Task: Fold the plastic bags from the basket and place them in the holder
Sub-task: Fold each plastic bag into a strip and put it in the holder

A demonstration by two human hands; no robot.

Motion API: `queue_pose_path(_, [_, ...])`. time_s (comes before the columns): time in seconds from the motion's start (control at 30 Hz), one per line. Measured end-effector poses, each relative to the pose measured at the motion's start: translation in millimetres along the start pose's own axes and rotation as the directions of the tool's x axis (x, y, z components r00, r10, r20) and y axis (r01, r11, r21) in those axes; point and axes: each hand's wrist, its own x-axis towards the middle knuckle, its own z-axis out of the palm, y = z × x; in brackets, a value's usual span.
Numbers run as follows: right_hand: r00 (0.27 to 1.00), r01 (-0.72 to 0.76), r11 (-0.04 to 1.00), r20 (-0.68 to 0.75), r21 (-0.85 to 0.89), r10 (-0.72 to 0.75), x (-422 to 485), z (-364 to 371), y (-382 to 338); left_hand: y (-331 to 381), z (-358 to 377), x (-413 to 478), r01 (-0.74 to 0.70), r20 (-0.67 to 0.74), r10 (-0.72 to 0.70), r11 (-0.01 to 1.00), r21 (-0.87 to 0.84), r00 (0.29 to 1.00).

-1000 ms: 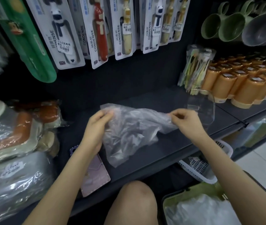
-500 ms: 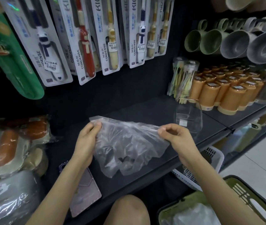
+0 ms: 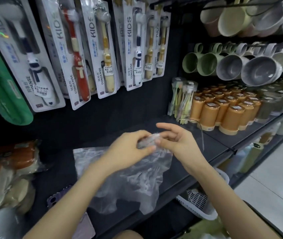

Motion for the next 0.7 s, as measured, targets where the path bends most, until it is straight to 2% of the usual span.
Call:
queue_pose_path(0.07, [1.000, -0.019, 1.000, 0.002, -0.011, 0.019, -1, -8, 2, -8, 6, 11, 0.049, -0.085, -0.060, 0.990, -0.129, 0.995])
queue_pose_path(0.1, [0.999, -0.009, 0.990, -0.045, -0.138, 0.003, -2, -14, 9, -14, 8, 13, 0.085, -0.145, -0.112, 0.980, -0.179, 0.983])
queue_pose_path(0.13, [0.992, 0.003, 0.924, -0.119, -0.381, -0.052, -2, -23, 21, -20, 8, 15, 0.120, -0.188, -0.172, 0.959, -0.258, 0.967])
queue_pose_path(0.17, [0.973, 0.000, 0.755, -0.173, -0.656, -0.150, -2, -32, 35, -23, 8, 15, 0.151, -0.201, -0.238, 0.916, -0.373, 0.950])
queue_pose_path(0.2, [0.953, -0.007, 0.536, -0.169, -0.844, -0.253, -1, -42, 52, -26, 9, 15, 0.173, -0.190, -0.298, 0.854, -0.490, 0.935])
queue_pose_path(0.23, [0.943, -0.001, 0.369, -0.123, -0.930, -0.308, 1, -51, 72, -28, 9, 14, 0.192, -0.162, -0.346, 0.788, -0.585, 0.924])
queue_pose_path(0.27, [0.942, 0.005, 0.273, -0.087, -0.962, -0.325, 3, -59, 90, -31, 9, 13, 0.202, -0.135, -0.375, 0.729, -0.654, 0.917])
queue_pose_path(0.3, [0.945, 0.005, 0.220, -0.067, -0.976, -0.322, 5, -65, 104, -33, 10, 12, 0.208, -0.108, -0.392, 0.680, -0.703, 0.914])
queue_pose_path(0.37, [0.957, -0.015, 0.169, -0.063, -0.986, -0.284, 11, -75, 118, -35, 10, 12, 0.224, -0.046, -0.420, 0.570, -0.791, 0.906])
queue_pose_path(0.4, [0.955, -0.024, 0.155, -0.068, -0.988, -0.289, 16, -80, 121, -35, 9, 12, 0.231, 0.002, -0.433, 0.478, -0.848, 0.902])
queue_pose_path(0.5, [0.942, -0.060, 0.172, -0.113, -0.983, -0.315, 32, -87, 119, -31, 8, 17, 0.282, 0.131, -0.512, 0.228, -0.932, 0.849])
queue_pose_path(0.53, [0.925, -0.056, 0.173, -0.116, -0.983, -0.363, 36, -86, 116, -32, 8, 19, 0.282, 0.148, -0.540, 0.174, -0.943, 0.828])
queue_pose_path(0.57, [0.905, -0.029, 0.233, -0.125, -0.972, -0.408, 37, -82, 108, -32, 9, 21, 0.275, 0.152, -0.563, 0.141, -0.951, 0.812])
queue_pose_path(0.6, [0.900, 0.042, 0.340, -0.112, -0.939, -0.422, 34, -74, 96, -34, 8, 22, 0.263, 0.147, -0.575, 0.125, -0.957, 0.805])
queue_pose_path(0.63, [0.929, 0.091, 0.530, -0.120, -0.843, -0.350, 25, -62, 78, -35, 8, 22, 0.251, 0.141, -0.581, 0.113, -0.961, 0.801])
queue_pose_path(0.67, [0.979, 0.073, 0.751, -0.097, -0.656, -0.181, 13, -47, 62, -39, 7, 23, 0.240, 0.140, -0.580, 0.099, -0.966, 0.802])
queue_pose_path(0.7, [1.000, 0.007, 0.896, 0.004, -0.444, -0.006, 3, -32, 50, -42, 6, 24, 0.227, 0.143, -0.580, 0.076, -0.971, 0.802])
